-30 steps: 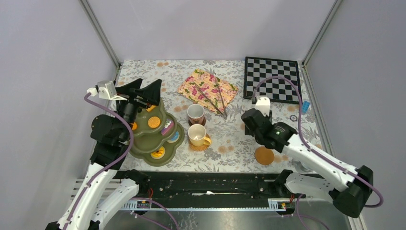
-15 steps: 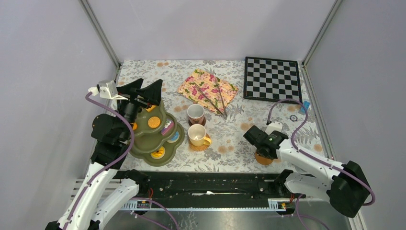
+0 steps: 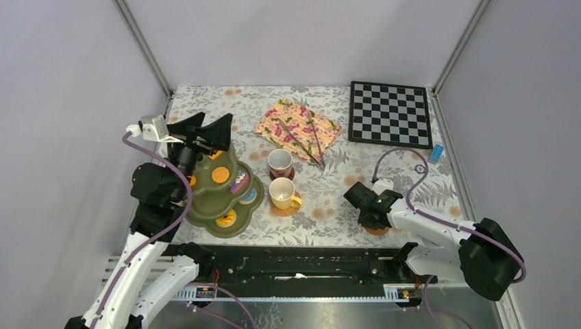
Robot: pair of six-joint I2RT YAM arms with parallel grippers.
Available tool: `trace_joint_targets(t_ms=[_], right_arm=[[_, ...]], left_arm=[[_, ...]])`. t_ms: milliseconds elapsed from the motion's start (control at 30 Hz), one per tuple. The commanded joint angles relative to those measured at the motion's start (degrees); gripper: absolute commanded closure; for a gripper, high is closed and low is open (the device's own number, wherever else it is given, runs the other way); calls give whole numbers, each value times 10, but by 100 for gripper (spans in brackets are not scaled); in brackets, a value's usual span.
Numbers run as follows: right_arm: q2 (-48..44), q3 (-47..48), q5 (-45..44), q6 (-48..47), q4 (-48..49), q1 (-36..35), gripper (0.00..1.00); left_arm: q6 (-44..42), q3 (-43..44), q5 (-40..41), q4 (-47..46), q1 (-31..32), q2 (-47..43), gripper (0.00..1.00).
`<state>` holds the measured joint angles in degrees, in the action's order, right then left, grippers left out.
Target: Serve the afternoon tea
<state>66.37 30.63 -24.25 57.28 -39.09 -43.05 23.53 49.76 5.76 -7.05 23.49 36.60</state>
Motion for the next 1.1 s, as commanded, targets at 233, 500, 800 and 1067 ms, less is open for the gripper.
trace_joint_targets(t_ms=[233,500,800,1067], right_arm=[[106,24,167,29,151,-152,94],[198,75,181,-23,284,-221,94],[239,86,199,-80,384,-248,96],[271,97,189,-118,457,-271,97]], left_arm=[[-8,12,-11,-20,-4,10,1],[-8,12,-11,-20,-4,10,1],[-8,13,-10,-20,-4,7,1],[-8,12,-10,-20,-4,9,1]])
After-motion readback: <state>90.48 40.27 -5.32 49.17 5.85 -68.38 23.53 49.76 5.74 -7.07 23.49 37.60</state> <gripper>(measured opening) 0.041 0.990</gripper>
